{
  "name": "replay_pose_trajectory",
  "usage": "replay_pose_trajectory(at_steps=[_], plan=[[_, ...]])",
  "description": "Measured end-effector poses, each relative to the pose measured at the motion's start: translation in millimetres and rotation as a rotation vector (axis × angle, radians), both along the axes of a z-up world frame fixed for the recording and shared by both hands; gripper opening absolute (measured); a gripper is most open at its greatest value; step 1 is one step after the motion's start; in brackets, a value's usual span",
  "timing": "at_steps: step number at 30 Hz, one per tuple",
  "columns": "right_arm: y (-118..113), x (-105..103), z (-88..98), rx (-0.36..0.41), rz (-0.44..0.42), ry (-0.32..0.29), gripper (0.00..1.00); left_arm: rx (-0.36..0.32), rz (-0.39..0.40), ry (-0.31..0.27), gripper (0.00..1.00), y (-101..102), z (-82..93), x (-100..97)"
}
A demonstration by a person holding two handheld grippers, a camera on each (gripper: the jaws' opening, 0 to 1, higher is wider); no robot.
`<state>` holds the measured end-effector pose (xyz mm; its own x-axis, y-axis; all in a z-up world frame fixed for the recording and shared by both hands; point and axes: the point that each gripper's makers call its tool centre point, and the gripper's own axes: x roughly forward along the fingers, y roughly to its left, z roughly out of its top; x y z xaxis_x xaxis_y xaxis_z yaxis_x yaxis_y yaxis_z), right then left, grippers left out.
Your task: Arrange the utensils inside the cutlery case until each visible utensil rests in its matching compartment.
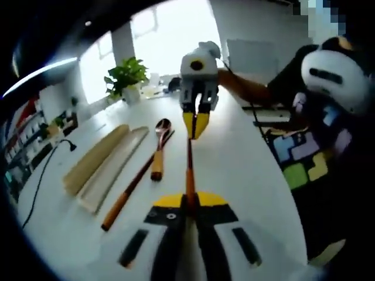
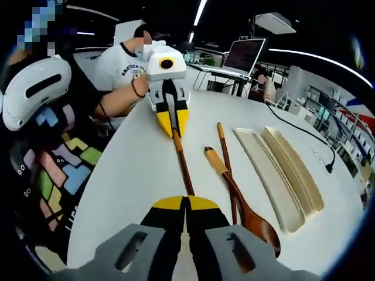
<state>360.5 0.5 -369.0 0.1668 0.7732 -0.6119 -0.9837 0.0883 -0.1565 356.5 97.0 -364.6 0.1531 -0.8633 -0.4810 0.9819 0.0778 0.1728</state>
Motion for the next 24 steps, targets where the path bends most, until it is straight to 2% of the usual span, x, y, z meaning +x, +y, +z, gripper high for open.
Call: replay_pose_trajectory(at_steps=[5, 8, 10, 12, 14, 17, 18, 19, 21, 24], plan=[[3.7, -1.7, -0.4, -0.044, 0.021, -0.035, 0.11, 0.038, -0.016, -0.007, 0.05, 8.1, -4.2, 9.2], [1.7, 4.1, 6.4, -0.032, 0.005, -0.051, 0.11, 0.024, -0.043, 0.002, 0.05, 9.2, -3.3, 8.5], [-0.7, 7.4, 9.9, -0.018, -0.016, -0.027, 0.11, 0.023, -0.04, -0.004, 0.06, 9.9, -4.1, 10.4], [-5.6, 8.5, 5.8, -0.053, -0.016, -0.031, 0.11, 0.022, -0.036, -0.016, 0.06, 11.0, -4.7, 11.5], [-10.6, 6.7, -0.8, -0.091, 0.008, -0.034, 0.11, 0.007, -0.035, -0.001, 0.06, 11.1, -3.7, 11.6], [-12.9, 6.3, -4.4, -0.09, 0.017, -0.028, 0.12, -0.003, -0.047, -0.011, 0.05, 11.0, -4.3, 11.2], [-14.0, 6.2, -5.0, -0.088, 0.015, -0.018, 0.12, 0.0, -0.046, -0.01, 0.05, 10.9, -4.7, 11.3], [-13.6, 4.4, -4.5, -0.063, -0.004, 0.027, 0.12, 0.0, -0.049, -0.01, 0.05, 10.6, -5.1, 10.8], [-15.6, 6.8, -4.2, -0.045, -0.032, 0.067, 0.12, -0.003, -0.048, -0.011, 0.05, 9.9, -4.4, 11.1], [-17.7, 9.2, -4.5, -0.031, -0.057, 0.106, 0.12, -0.005, -0.062, -0.018, 0.05, 9.2, -3.2, 10.1]])
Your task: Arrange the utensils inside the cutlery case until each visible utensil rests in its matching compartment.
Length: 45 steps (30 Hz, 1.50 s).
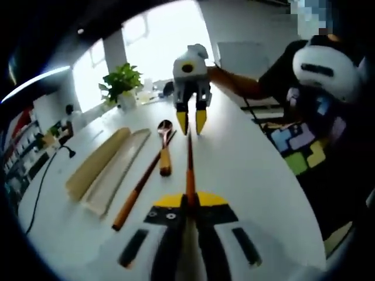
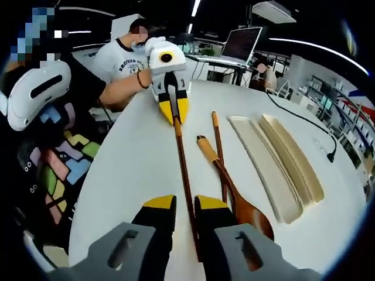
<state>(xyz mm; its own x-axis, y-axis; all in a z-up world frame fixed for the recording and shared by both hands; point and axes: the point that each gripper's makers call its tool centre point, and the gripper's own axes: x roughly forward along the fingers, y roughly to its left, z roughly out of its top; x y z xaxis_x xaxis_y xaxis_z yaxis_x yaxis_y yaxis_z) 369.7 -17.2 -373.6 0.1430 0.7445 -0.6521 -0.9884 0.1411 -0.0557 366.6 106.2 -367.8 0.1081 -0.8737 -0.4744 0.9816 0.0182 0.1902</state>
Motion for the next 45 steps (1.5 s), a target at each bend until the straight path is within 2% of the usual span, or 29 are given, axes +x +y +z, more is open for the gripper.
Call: replay_pose_trajectory(at_steps=[1, 2, 3, 4, 7, 9, 10, 12, 16, 20, 21, 22, 23, 25, 27, 30, 40, 45], plan=[[0.8, -1.0, -0.5, 0.012, -0.008, 0.021, 0.1, -0.006, -0.003, 0.001, 0.05, -0.5, 1.0, -0.5], [1.7, -2.2, -1.1, 0.035, -0.032, 0.07, 0.04, -0.017, -0.006, 0.001, 0.06, -0.8, 3.1, -0.3], [-0.7, 3.2, -3.1, 0.023, -0.029, 0.045, 0.04, -0.025, -0.006, -0.003, 0.06, -1.2, 4.6, 0.4], [1.4, 3.3, -4.7, 0.034, -0.036, 0.06, 0.04, -0.027, -0.002, -0.003, 0.06, -0.3, 5.7, 2.1], [4.1, 2.4, -7.2, -0.002, -0.033, 0.041, 0.03, -0.033, 0.002, -0.001, 0.06, 0.0, 7.5, 5.2], [5.5, 0.7, -7.9, -0.004, -0.029, 0.05, 0.03, -0.022, 0.005, -0.002, 0.06, 1.3, 6.6, 6.6], [7.7, -2.0, -8.2, 0.03, -0.037, 0.099, 0.03, -0.001, -0.015, 0.041, 0.06, 3.3, 4.0, 0.9], [7.9, -2.2, -9.5, 0.063, -0.071, 0.168, 0.03, -0.003, -0.007, 0.02, 0.06, 3.5, 6.6, 4.1], [8.5, -2.6, -9.4, 0.038, -0.023, 0.127, 0.02, 0.014, -0.02, 0.038, 0.06, 2.0, 9.8, 12.6], [6.1, 7.2, 7.7, 0.036, -0.015, 0.127, 0.02, 0.04, -0.037, 0.045, 0.06, 0.6, 17.5, 27.5], [5.9, 11.7, 15.1, 0.042, -0.007, 0.106, 0.02, 0.044, -0.043, 0.041, 0.06, 0.1, 20.3, 29.8], [5.5, 14.8, 21.7, 0.05, -0.002, 0.096, 0.02, 0.056, -0.058, 0.021, 0.06, 0.3, 23.0, 32.9], [6.6, 21.2, 29.9, 0.066, -0.007, 0.077, 0.02, 0.072, -0.069, -0.026, 0.06, 1.2, 27.8, 41.0], [6.9, 27.8, 39.0, 0.067, -0.005, 0.061, 0.02, 0.082, -0.058, -0.019, 0.06, 0.6, 37.9, 52.6], [6.4, 38.9, 46.8, 0.053, 0.0, 0.008, 0.02, 0.102, -0.052, -0.039, 0.06, 0.1, 45.7, 65.3], [5.2, 52.7, 55.8, 0.051, -0.016, -0.012, 0.02, 0.147, -0.041, -0.075, 0.06, -1.4, 51.8, 81.6], [2.6, 84.7, 68.1, 0.039, -0.045, -0.062, 0.02, 0.235, -0.013, -0.114, 0.06, -4.8, 63.4, 120.0], [0.8, 106.5, 72.7, 0.041, -0.075, -0.082, 0.02, 0.29, 0.0, -0.14, 0.06, -6.6, 71.4, 146.0]])
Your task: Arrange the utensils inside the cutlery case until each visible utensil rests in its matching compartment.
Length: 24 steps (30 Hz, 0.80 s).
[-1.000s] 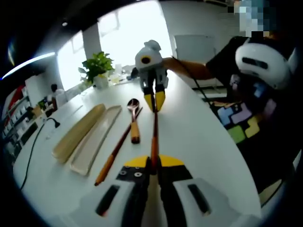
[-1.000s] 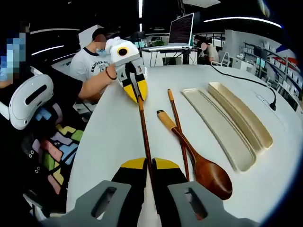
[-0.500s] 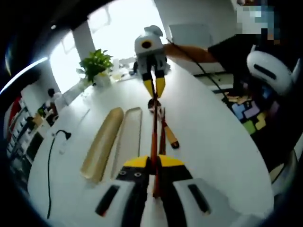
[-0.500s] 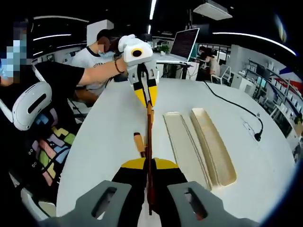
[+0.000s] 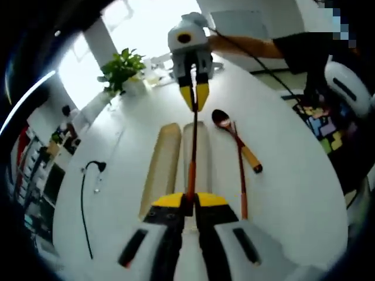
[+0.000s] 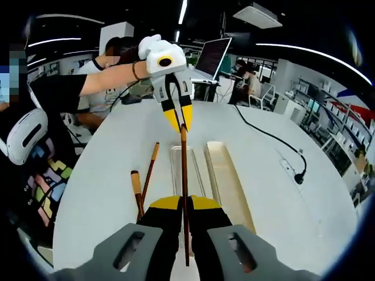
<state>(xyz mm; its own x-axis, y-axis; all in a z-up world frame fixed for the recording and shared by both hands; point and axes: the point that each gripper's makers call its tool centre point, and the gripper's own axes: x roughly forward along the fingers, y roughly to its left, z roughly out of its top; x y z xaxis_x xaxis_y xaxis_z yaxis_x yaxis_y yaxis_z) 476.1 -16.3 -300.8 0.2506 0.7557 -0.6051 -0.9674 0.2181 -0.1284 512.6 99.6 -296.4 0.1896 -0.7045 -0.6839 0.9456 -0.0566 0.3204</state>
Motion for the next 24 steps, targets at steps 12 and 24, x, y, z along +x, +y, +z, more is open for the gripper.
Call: replay_pose_trajectory(at_steps=[12, 24], plan=[[-10.7, 54.0, -2.0, 0.02, -0.08, 0.003, 0.02, 0.014, 0.063, -0.004, 0.07, -8.7, -7.3, 51.7], [-3.1, 83.5, -27.6, -0.064, -0.088, 0.065, 0.03, 0.126, 0.137, 0.003, 0.07, -0.9, -43.1, 75.0]])
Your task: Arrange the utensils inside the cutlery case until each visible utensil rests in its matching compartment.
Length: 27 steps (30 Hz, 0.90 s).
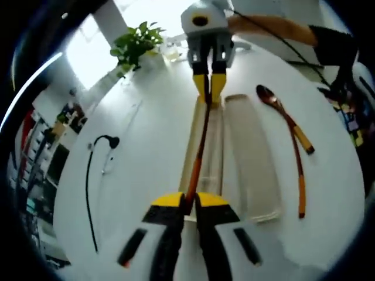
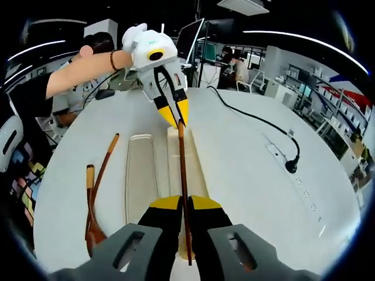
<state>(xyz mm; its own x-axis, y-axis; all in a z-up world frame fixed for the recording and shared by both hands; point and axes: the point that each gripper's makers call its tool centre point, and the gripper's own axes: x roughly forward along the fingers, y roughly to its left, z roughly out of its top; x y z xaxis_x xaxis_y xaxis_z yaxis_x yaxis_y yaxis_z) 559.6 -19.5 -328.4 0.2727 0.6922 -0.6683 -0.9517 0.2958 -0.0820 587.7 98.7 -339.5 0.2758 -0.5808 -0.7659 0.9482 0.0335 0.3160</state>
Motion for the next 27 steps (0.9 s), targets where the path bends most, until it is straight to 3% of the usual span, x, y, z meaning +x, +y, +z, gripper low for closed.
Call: replay_pose_trajectory(at_steps=[4, 6, 12, 15, 21, 23, 27], plan=[[0.5, 3.3, -5.4, -0.065, 0.006, -0.005, 0.03, 0.035, 0.009, -0.003, 0.07, -0.3, -3.3, 0.9], [0.3, 4.4, -13.2, -0.085, -0.026, 0.044, 0.03, 0.044, 0.015, 0.002, 0.07, 0.2, -4.3, 2.5], [3.2, 1.0, -30.9, -0.189, 0.024, 0.047, 0.03, 0.098, 0.037, 0.031, 0.07, 1.9, -1.2, 5.1], [4.0, 1.0, -31.8, -0.186, 0.022, 0.056, 0.03, 0.159, 0.024, 0.037, 0.06, 5.9, -7.8, 2.4], [1.7, 0.2, -33.1, -0.202, 0.016, 0.066, 0.03, 0.179, 0.02, 0.02, 0.07, 6.1, -13.1, 3.5], [-0.1, -4.6, -37.0, -0.201, -0.004, 0.105, 0.03, 0.196, 0.025, 0.01, 0.06, 8.5, -13.9, 5.3], [-2.8, -1.5, -38.0, -0.21, 0.003, 0.069, 0.04, 0.185, 0.03, 0.027, 0.07, 8.3, -11.6, 3.0]])
